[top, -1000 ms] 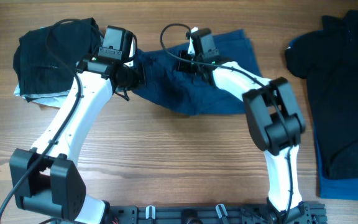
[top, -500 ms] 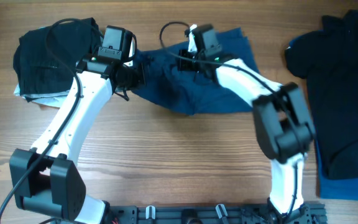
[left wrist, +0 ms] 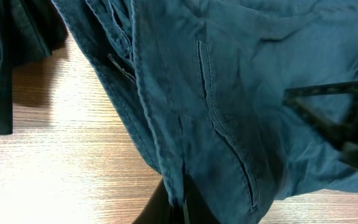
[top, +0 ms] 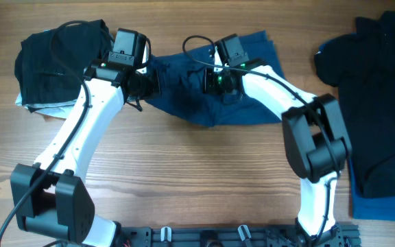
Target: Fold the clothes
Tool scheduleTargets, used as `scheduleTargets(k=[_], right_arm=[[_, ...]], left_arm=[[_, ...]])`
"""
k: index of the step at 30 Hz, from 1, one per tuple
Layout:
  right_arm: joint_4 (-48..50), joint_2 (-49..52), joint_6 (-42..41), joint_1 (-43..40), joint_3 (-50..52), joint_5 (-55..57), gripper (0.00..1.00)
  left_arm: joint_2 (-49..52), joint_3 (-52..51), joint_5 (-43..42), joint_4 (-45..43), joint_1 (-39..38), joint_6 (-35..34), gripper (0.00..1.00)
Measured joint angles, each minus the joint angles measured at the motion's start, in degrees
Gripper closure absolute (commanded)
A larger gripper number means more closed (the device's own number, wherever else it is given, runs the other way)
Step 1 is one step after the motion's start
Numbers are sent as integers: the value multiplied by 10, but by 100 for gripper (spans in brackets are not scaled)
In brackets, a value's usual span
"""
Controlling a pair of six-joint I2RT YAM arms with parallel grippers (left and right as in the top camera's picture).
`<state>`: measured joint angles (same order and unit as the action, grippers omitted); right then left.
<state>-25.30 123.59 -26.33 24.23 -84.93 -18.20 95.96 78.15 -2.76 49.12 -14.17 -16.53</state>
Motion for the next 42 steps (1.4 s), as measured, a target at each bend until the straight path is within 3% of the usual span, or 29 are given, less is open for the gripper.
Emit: scheduleTargets(k=[6,11,18,23,31,38,42], right_arm=[[1,18,-4,-3,-3,-26,96],[-113,5,7,-31,-47,-47,96],[-260,-92,32,-58,-77,-50,96],[-245,-93,37,-24,-38,-49,96],[-153,-88,0,3,106,-46,96],[-98,-84,-22,3,128,-71,96],[-158,-85,-9,-3,103,-76,96]], left_arm=[[0,0,0,0,0,0,96],[0,0,0,-1,0,0,96],[0,0,0,-6,0,0,96],[0,0,0,-12,0,0,96],[0,0,0,-11,0,0,96],[0,0,0,-12,0,0,96],[0,0,0,-12,0,18,96]])
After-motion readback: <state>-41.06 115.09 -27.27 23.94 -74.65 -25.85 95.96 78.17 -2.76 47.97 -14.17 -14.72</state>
